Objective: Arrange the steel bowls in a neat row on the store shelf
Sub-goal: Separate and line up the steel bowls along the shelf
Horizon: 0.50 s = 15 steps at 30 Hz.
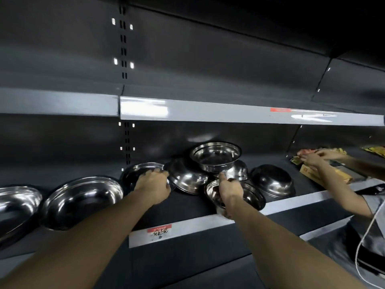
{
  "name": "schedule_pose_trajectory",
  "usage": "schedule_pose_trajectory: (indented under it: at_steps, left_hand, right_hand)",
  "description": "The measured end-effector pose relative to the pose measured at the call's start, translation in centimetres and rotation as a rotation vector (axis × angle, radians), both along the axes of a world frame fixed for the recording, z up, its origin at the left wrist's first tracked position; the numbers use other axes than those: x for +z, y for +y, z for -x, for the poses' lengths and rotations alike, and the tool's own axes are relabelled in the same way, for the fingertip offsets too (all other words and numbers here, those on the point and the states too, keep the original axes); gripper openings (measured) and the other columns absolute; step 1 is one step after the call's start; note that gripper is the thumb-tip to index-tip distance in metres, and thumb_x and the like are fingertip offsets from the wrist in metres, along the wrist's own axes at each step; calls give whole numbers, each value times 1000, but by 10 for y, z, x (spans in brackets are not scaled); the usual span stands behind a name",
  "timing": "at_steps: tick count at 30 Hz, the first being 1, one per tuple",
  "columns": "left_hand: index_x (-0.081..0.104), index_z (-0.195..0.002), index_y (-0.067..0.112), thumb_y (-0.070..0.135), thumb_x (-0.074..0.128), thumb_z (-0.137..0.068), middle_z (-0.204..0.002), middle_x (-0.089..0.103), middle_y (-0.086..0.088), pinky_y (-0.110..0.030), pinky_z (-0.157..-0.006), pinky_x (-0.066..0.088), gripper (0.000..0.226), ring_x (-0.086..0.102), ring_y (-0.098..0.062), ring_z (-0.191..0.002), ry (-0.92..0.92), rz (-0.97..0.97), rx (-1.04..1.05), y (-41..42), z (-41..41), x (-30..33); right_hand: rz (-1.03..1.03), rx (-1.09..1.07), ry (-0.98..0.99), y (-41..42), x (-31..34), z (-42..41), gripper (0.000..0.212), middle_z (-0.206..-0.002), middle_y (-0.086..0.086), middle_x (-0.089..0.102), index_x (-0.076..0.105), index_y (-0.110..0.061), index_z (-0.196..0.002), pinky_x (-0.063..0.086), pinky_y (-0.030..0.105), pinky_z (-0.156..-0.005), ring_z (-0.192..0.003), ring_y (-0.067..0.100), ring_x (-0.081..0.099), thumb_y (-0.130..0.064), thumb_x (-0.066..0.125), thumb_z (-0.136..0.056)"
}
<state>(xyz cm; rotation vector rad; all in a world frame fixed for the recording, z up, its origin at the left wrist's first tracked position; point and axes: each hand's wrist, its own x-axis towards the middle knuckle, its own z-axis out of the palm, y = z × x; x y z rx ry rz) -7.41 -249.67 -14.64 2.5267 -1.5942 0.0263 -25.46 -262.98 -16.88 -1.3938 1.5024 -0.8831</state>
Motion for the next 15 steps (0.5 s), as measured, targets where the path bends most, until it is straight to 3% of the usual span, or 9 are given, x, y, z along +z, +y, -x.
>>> schedule_pose_trajectory:
  at_steps: [3,5,9,15]
  left_hand:
    - [54,-131,19,33,47,-92,-135,54,-7,-40,-105,41,42,50,-28,-126,-9,-3,21,-22,19,-4]
    - [53,-132,20,32,47,-92,-137,53,-7,-40,-107,38,43,48,-28,-128,-6,-23,44,-31,26,-5]
    - [50,-135,22,34,47,-92,-143,48,-6,-40,-109,37,45,45,-29,-132,4,-57,120,-39,29,-6]
    - [48,-138,24,40,47,-93,-144,47,-6,-40,-108,36,48,43,-29,-132,11,-89,198,-39,21,-3]
  right_hand:
    - [7,4,-16,-33,3,11,75,-139,20,56,44,2,-143,36,36,-109,-131,37,50,-56,49,-95]
    - [-13,11,-50,-52,7,11,78,-136,21,57,46,2,-141,37,38,-108,-129,38,51,-60,49,-94]
    - [-56,80,-79,-77,8,4,74,-101,12,72,60,2,-125,46,37,-98,-112,34,63,-63,48,-92]
    - [-55,103,-217,-78,7,-8,41,-79,16,76,73,5,-93,59,48,-83,-65,24,67,-30,53,-95]
